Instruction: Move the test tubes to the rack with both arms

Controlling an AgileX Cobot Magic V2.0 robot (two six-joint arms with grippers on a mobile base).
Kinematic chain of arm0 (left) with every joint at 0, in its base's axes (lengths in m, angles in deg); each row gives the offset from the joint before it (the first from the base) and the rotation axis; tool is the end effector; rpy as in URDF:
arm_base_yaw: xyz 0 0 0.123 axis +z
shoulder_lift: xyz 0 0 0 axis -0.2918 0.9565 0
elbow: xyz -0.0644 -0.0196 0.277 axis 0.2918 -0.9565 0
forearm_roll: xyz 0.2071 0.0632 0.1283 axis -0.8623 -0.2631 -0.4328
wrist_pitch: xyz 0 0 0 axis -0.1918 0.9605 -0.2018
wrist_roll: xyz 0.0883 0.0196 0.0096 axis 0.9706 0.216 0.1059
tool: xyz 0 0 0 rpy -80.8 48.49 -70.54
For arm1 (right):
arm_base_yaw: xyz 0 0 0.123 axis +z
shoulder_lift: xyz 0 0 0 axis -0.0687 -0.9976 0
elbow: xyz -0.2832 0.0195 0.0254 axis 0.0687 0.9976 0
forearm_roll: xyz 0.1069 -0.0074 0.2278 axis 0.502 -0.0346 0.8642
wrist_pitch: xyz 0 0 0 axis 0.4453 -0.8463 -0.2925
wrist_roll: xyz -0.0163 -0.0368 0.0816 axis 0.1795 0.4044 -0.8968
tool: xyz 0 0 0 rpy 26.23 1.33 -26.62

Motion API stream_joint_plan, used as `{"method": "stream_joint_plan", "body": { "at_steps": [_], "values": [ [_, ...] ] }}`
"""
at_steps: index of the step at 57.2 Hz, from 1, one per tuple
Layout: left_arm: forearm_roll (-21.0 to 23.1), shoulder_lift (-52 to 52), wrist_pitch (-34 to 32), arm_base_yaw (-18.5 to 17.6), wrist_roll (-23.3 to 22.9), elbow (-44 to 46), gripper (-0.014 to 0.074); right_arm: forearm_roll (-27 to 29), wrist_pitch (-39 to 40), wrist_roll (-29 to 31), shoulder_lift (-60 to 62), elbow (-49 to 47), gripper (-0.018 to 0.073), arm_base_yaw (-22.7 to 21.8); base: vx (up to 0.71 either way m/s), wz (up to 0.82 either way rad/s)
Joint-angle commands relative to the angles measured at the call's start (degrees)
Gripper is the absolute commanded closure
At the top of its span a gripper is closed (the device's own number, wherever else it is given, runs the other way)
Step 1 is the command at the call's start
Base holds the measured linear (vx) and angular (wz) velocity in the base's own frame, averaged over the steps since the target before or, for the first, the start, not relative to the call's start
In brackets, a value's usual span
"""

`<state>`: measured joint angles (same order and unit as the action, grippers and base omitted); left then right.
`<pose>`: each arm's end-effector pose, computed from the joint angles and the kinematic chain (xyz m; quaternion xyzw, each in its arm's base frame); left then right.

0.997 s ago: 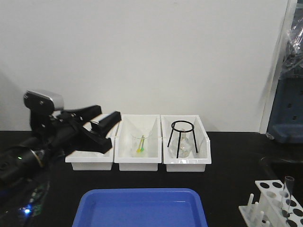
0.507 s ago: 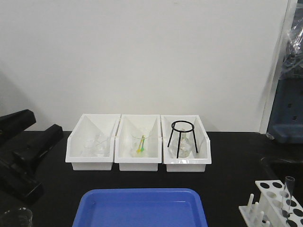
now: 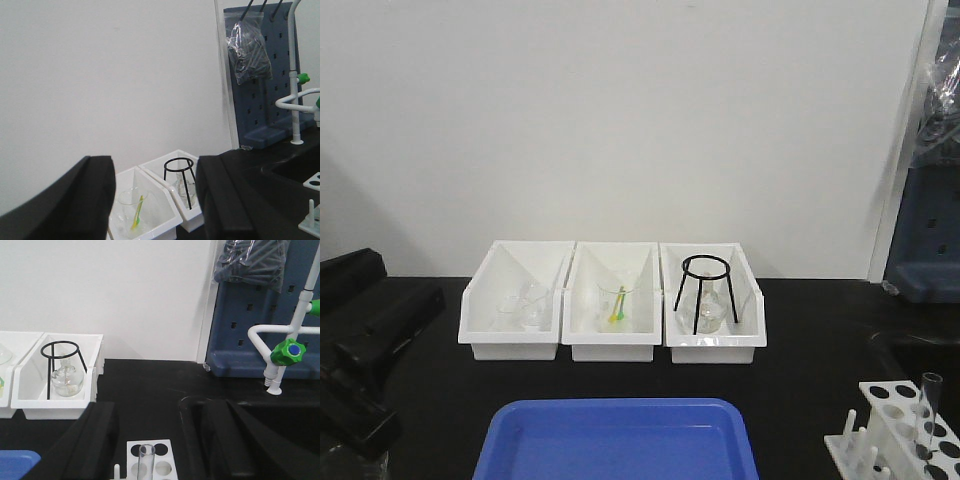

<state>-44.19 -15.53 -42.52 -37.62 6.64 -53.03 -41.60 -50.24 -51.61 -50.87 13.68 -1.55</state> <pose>0.1801 -0.0871 0.3536 0.2268 0.6192 -0.1576 0.7351 0.1812 -0.0182 0.3456 -0.0009 0.7622 -0.0682 0.6437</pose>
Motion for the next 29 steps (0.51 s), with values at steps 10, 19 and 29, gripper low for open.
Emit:
{"method": "stream_joint_plan", "body": {
  "at_steps": [10,19,29],
  "values": [
    [3.01,-4.4,9.13,-0.2,0.03,1.67,0.0187,-0.19,4.57,0.58,0.36,-1.68,0.0111,-0.34,0.0,0.0],
    [12.27,-13.45,23.22,0.89,6.6,1.67,0.0342,-0.19,4.57,0.58,0.36,-1.68,0.0114,-0.34,0.0,0.0],
    [20.93,-21.76,36.47,6.47,26.0,1.08,0.0547,-0.19,4.57,0.58,0.36,-1.68,0.0119,-0.34,0.0,0.0]
  ]
}}
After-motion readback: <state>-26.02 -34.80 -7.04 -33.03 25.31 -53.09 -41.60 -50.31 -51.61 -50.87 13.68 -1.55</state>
